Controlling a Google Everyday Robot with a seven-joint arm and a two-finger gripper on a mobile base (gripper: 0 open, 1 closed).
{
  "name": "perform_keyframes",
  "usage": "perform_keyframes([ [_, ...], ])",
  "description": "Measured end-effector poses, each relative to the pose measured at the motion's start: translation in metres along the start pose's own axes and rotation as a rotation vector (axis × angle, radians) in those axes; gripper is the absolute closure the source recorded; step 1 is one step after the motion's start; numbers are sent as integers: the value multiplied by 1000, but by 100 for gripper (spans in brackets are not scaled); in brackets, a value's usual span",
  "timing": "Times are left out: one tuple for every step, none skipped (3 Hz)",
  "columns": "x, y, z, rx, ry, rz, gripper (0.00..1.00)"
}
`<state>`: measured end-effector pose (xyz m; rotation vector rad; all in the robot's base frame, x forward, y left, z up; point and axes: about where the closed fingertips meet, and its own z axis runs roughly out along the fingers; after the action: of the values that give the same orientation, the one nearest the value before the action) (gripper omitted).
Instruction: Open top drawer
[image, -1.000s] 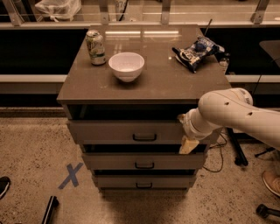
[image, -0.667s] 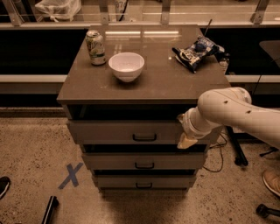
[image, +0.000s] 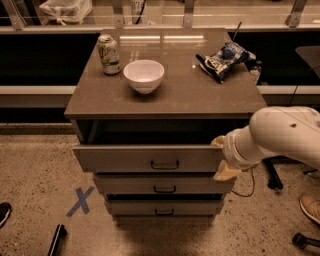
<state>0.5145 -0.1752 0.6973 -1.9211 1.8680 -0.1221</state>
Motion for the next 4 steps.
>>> perform_keyframes([
  [0,44,-35,-50,-14,-13,37],
  [2,75,-60,-91,-23,7,18],
  [-3,75,-67,-105,-24,-10,0],
  [-13,63,-50,-138,-29,-40,0],
])
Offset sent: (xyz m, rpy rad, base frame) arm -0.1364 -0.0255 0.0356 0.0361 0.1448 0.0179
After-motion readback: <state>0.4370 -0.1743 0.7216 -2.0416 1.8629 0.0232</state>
